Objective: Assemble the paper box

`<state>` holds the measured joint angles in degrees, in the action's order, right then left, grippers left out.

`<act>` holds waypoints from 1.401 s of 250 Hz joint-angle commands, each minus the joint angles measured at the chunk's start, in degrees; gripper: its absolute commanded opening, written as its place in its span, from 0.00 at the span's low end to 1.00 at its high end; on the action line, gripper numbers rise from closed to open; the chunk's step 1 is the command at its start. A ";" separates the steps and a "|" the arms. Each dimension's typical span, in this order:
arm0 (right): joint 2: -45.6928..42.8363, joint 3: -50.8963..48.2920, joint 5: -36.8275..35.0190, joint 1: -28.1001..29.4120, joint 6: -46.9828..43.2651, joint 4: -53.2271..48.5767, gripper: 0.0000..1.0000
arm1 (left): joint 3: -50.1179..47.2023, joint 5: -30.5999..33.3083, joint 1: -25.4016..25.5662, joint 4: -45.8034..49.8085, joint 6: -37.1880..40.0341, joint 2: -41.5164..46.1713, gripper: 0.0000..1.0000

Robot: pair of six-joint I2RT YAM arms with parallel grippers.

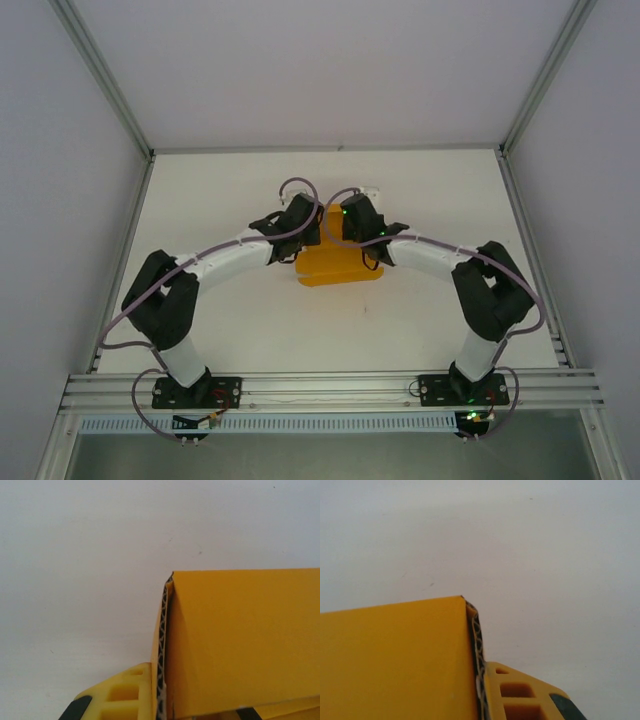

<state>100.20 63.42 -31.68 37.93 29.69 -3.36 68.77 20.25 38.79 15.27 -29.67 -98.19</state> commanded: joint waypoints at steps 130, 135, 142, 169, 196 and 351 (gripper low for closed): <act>5.35 -2.60 -32.00 -5.54 -8.41 12.01 0.07 | 0.34 8.14 -2.42 9.04 -8.92 0.36 0.00; 5.23 -2.26 -33.28 -5.57 -7.12 10.40 0.07 | 0.24 8.00 -2.45 8.91 -8.98 0.45 0.00; 4.84 -2.36 -33.61 -5.58 -6.36 9.70 0.07 | 0.20 7.94 -2.48 8.73 -9.00 0.63 0.00; 3.00 -5.34 -30.14 -5.57 -6.08 13.21 0.10 | 0.32 7.48 -2.45 8.62 -9.07 0.31 0.00; 2.25 -7.82 -20.62 -5.59 -11.17 19.29 0.15 | 0.98 7.15 -2.46 8.51 -8.76 -0.50 0.00; -17.00 -20.25 26.63 -5.49 -17.66 21.61 0.79 | 2.50 3.52 -2.47 4.27 -2.21 -2.35 0.00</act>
<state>87.20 43.59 -13.93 32.71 11.20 21.50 69.60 21.98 36.93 17.47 -33.50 -100.03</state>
